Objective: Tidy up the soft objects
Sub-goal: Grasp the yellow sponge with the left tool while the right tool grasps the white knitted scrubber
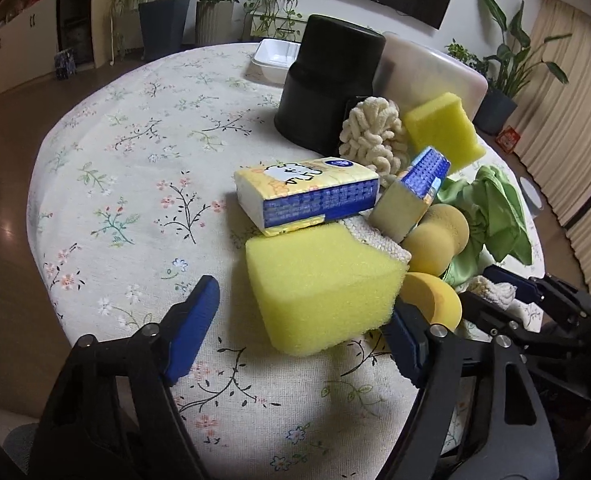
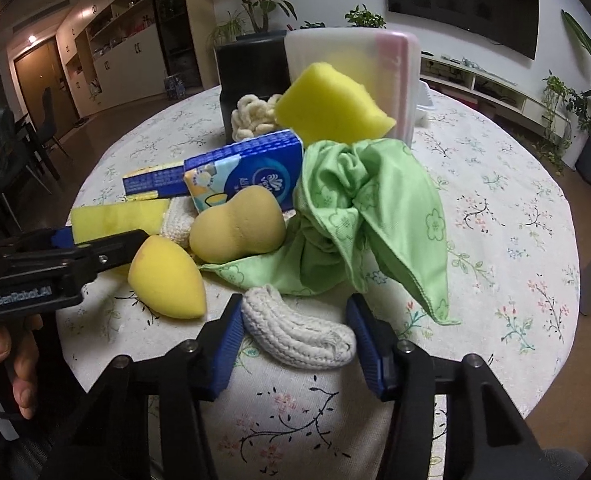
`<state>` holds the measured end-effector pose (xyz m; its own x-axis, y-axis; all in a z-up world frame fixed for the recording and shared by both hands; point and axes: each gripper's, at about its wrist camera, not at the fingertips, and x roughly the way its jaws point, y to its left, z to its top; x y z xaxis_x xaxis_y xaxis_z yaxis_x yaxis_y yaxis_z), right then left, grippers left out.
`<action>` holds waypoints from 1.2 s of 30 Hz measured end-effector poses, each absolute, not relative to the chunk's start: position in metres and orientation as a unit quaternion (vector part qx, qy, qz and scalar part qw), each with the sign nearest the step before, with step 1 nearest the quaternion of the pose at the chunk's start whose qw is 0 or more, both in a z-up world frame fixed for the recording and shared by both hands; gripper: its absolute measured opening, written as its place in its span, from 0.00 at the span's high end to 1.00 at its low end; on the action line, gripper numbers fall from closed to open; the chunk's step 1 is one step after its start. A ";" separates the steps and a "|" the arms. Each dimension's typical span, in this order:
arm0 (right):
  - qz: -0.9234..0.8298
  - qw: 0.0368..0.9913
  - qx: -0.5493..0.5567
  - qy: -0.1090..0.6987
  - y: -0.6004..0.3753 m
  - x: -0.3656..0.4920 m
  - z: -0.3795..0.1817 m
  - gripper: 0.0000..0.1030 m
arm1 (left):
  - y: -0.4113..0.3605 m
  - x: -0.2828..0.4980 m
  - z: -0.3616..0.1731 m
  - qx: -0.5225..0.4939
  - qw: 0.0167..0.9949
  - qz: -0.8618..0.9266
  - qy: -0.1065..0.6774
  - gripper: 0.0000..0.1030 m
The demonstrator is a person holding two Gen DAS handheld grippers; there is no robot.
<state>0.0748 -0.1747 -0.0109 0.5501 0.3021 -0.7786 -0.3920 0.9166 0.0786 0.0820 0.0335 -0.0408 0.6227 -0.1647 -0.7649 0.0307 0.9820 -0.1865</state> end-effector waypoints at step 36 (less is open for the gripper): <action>0.215 0.888 -0.042 0.405 -0.181 0.051 0.012 0.49 | 0.025 0.065 -0.019 -0.051 0.908 -0.037 0.415 0.58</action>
<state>0.0514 -0.1811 0.0118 0.5800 0.3473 -0.7369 -0.4152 0.9043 0.0994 0.0653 0.0254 -0.0188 0.6528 -0.1090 -0.7496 0.0249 0.9921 -0.1226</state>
